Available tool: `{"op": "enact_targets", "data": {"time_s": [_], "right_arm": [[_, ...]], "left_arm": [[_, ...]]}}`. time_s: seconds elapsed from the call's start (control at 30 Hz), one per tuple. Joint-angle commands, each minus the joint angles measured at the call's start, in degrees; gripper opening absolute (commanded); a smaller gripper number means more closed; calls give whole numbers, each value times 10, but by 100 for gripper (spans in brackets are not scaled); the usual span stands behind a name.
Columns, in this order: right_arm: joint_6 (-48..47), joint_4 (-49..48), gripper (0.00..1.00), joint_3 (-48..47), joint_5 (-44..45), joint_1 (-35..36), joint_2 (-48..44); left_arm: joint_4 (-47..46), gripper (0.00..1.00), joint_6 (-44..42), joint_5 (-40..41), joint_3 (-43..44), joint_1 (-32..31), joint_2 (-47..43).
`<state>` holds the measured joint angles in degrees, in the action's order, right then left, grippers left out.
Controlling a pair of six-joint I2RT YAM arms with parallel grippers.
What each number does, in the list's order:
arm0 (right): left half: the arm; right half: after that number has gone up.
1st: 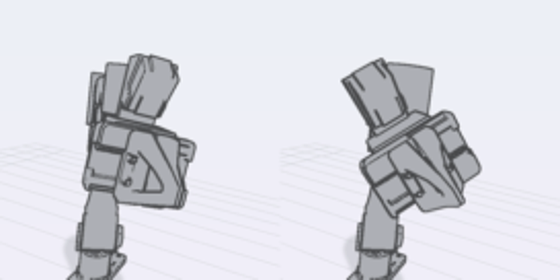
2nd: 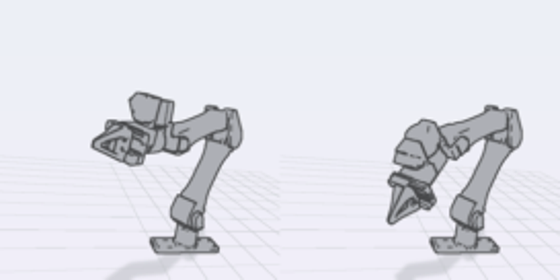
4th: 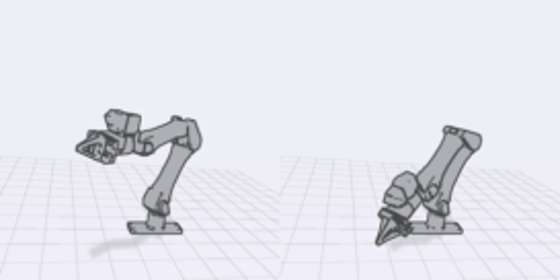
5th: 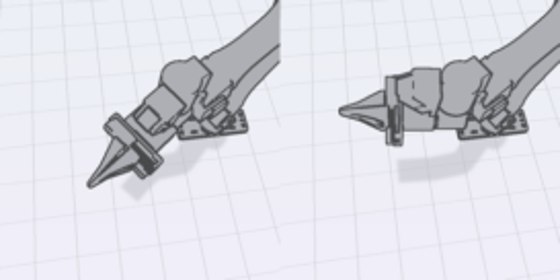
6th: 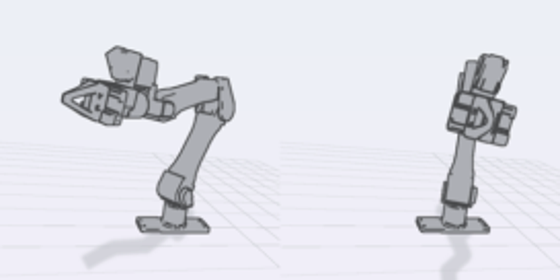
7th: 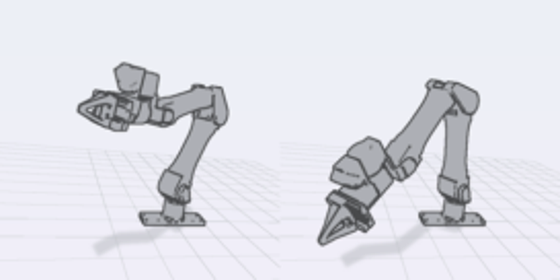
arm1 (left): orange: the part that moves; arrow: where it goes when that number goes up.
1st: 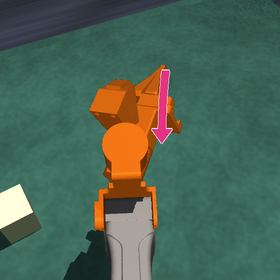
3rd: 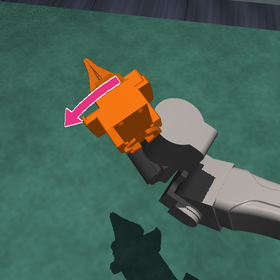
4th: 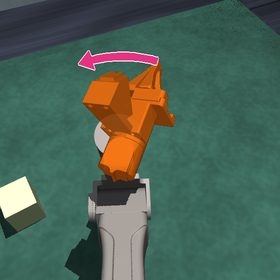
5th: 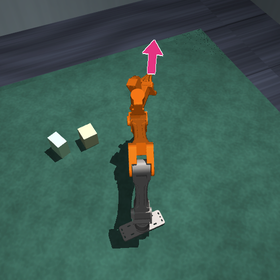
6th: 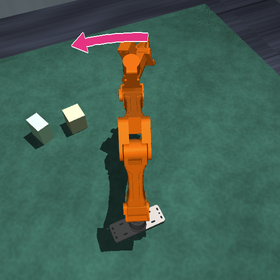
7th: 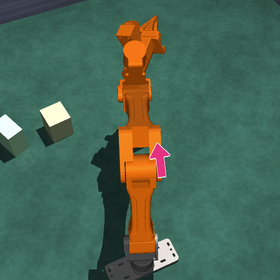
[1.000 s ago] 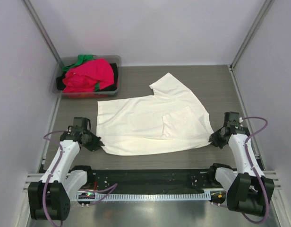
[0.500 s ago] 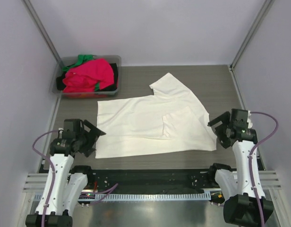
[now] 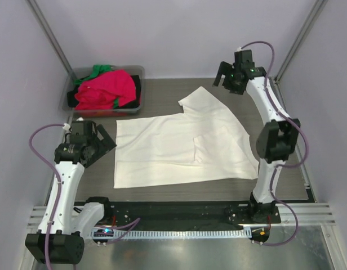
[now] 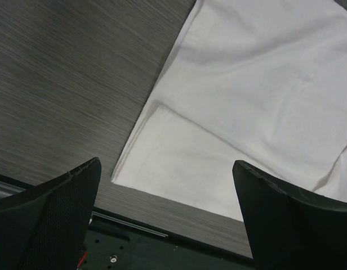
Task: Fold and stack the t-shirts
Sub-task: Fold the tshirt
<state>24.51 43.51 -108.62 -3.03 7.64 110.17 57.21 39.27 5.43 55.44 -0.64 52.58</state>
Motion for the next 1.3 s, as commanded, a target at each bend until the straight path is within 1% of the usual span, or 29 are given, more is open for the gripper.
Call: {"op": "enact_targets", "data": {"time_s": [0.0,0.07,0.1,0.17,0.2,0.27,0.3,0.37,0.47,0.5,0.63,0.67,0.73,0.83,0.97,1.0,1.03,1.1,1.2,1.23,1.27], "right_arm": [[-69,7,93,-152,7,5,121],[-75,5,93,-217,14,11,180],[-78,-6,93,-265,19,17,228],[-81,-26,93,-299,22,23,269],[-84,-58,93,-312,22,30,298],[-86,-93,94,-316,28,37,316],[-86,-131,95,-316,63,41,326],[-79,-182,95,-316,93,52,348],[-81,-223,96,-325,138,69,385],[-83,-237,96,-345,162,74,397],[-81,-263,97,-392,193,83,458],[-74,-268,98,-400,196,83,481],[-71,-270,99,-419,210,83,497],[-73,-277,98,-425,202,83,520],[-69,-253,79,-426,183,84,527],[-73,-247,65,-420,185,88,523],[-73,-241,60,-419,186,88,521],[-72,-213,51,-415,175,88,516],[-83,-177,46,-406,162,92,508],[-95,-168,41,-405,163,97,506],[-101,-149,40,-404,162,98,504]], "left_arm": [[-28,100,-48,19,-11,3,-18],[-57,100,-53,6,-22,3,-23],[-62,100,-53,10,-28,3,-22],[-61,100,-52,19,-29,2,-21],[-60,99,-44,24,-31,3,-21],[-60,99,-44,27,-32,3,-22],[-59,98,-42,32,-31,3,-26],[-62,98,-38,38,-35,3,-33],[-63,98,-37,41,-37,2,-43],[-64,98,-36,41,-38,3,-45],[-65,98,-36,38,-39,3,-48],[-66,98,-36,37,-40,3,-46],[-62,97,-36,41,-38,2,-46],[-63,97,-34,41,-38,0,-51],[-62,97,-31,48,-39,-11,-56],[-63,97,-31,49,-39,-11,-58],[-62,97,-31,49,-39,-11,-58],[-62,96,-31,51,-39,-11,-62],[-61,97,-29,54,-39,-11,-66],[-61,96,-29,55,-39,-11,-67],[-61,97,-29,55,-39,-11,-67]]}}
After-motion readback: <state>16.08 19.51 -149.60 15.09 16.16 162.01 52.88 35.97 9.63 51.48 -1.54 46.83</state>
